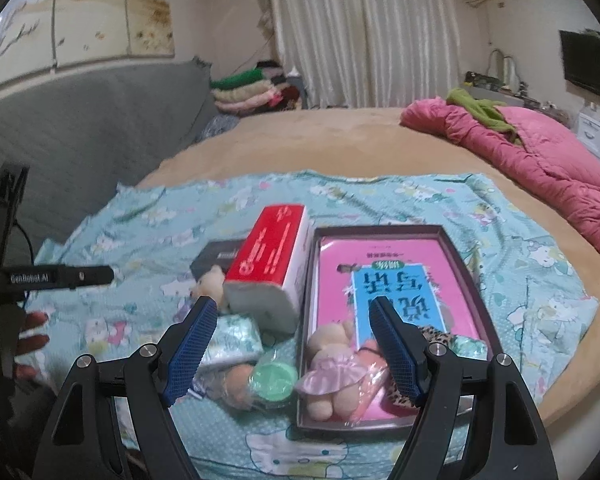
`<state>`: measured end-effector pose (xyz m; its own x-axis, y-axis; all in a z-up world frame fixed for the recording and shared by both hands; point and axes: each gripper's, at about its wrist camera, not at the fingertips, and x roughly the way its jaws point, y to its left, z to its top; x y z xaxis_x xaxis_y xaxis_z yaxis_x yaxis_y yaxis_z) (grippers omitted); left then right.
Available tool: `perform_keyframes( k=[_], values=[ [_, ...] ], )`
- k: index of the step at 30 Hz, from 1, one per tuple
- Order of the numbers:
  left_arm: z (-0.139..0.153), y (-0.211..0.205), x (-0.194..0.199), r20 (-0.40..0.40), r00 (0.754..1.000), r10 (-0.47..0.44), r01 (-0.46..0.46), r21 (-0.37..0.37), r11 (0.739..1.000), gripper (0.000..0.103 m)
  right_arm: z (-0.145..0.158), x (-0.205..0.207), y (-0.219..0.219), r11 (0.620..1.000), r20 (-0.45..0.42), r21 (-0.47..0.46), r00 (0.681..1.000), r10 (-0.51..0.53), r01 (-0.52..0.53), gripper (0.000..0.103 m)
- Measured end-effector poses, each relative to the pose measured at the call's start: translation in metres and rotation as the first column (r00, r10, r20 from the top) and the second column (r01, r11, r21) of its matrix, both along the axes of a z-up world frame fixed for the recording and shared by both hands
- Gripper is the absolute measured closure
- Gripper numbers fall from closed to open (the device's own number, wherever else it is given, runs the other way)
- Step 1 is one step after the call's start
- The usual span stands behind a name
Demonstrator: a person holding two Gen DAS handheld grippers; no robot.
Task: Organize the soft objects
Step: 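Grasp the white floral scrunchie with the left tool while the right grasps the wrapped tissue pack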
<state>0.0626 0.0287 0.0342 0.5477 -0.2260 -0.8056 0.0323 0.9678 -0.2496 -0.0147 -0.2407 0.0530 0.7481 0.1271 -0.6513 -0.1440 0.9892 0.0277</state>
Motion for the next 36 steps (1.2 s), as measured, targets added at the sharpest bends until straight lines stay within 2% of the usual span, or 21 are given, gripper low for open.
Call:
perform_keyframes(
  k=[8,16,26,31,36],
  values=[
    [-0.029,0.005,0.002,-0.074,0.997,0.001,-0.001,0.005,1.0,0.017,-0.024,0.004,0.015,0.993,-0.088,-0.075,0.993,0.08,-0.087,0.023],
    [-0.057,0.005,0.006,-0.14,0.99,-0.002,0.003,0.001,1.0,0.017,-0.041,0.002,0.046,0.968,-0.129,-0.15,0.975,0.183,-0.201,0.023],
    [-0.093,0.001,0.012,-0.224,0.974,-0.025,0.026,-0.002,1.0,0.017,-0.067,0.034,0.059,0.967,-0.211,-0.013,0.946,0.245,-0.253,0.023],
    [-0.108,-0.001,0.015,-0.255,0.966,-0.034,0.034,-0.004,0.999,0.017,-0.079,0.057,0.063,0.966,-0.254,-0.014,0.936,0.245,-0.256,0.023],
    [-0.119,-0.002,0.017,-0.281,0.959,-0.04,0.037,-0.017,0.999,0.017,-0.09,0.069,0.075,0.95,-0.275,-0.047,0.918,0.286,-0.31,0.023]
  ],
)
